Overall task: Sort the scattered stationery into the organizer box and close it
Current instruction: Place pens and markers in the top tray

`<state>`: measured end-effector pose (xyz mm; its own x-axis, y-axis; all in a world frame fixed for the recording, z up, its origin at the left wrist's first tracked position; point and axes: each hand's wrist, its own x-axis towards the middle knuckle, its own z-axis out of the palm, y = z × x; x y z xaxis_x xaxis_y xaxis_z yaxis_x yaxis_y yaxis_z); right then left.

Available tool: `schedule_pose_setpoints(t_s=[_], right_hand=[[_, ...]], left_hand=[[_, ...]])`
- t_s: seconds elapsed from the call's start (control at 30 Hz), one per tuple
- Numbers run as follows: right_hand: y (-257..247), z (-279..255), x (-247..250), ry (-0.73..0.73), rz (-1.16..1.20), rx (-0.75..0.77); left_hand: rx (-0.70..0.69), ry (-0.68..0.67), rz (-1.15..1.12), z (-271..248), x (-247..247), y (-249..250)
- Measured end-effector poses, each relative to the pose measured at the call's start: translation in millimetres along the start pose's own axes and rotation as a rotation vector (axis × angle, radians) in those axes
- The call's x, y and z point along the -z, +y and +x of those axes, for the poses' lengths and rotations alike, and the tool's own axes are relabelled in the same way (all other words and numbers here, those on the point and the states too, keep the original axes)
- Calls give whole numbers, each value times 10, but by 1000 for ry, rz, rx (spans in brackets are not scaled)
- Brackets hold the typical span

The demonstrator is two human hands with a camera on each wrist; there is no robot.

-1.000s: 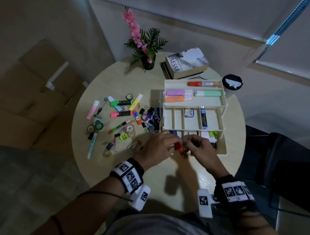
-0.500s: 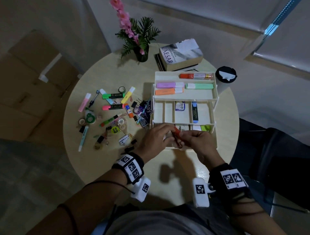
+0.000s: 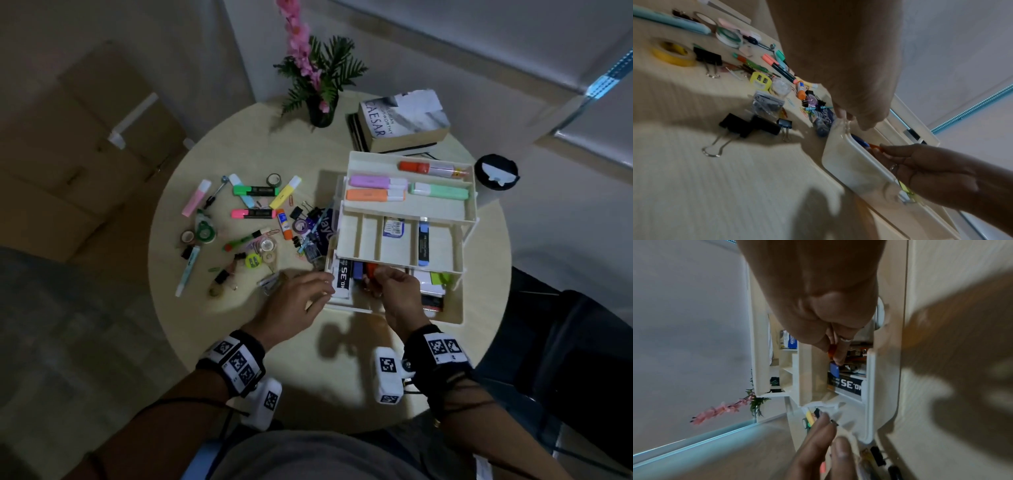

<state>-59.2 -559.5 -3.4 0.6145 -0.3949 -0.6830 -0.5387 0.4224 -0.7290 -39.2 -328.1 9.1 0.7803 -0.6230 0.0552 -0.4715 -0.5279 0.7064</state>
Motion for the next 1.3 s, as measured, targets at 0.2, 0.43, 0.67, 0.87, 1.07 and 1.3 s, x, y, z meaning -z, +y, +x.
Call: schedule_pose_setpoints(t_s=[0.2,0.43,0.67,0.87,1.07,1.3], right_hand=[[110,171,90,66,-360,78],[-418,-703,-235,92,-1198,415],[-553,-513,-1454,-180,-1155,658],[-449,254,-2101,-89,-1537,516],[-10,989,-1968,6,-1436,463],[-180,559,-2070,23,-1271,316]], left_hand=[[156,35,72,-103,401,-331],[340,5,92,-184,859,-873],[373,-73,26,-319,1039,-1165],[311,-154,-20,-497,1239,-1352],[345,-111,-56,-460,1571,-1573],[394,-134,39,-184,1705,-1826]])
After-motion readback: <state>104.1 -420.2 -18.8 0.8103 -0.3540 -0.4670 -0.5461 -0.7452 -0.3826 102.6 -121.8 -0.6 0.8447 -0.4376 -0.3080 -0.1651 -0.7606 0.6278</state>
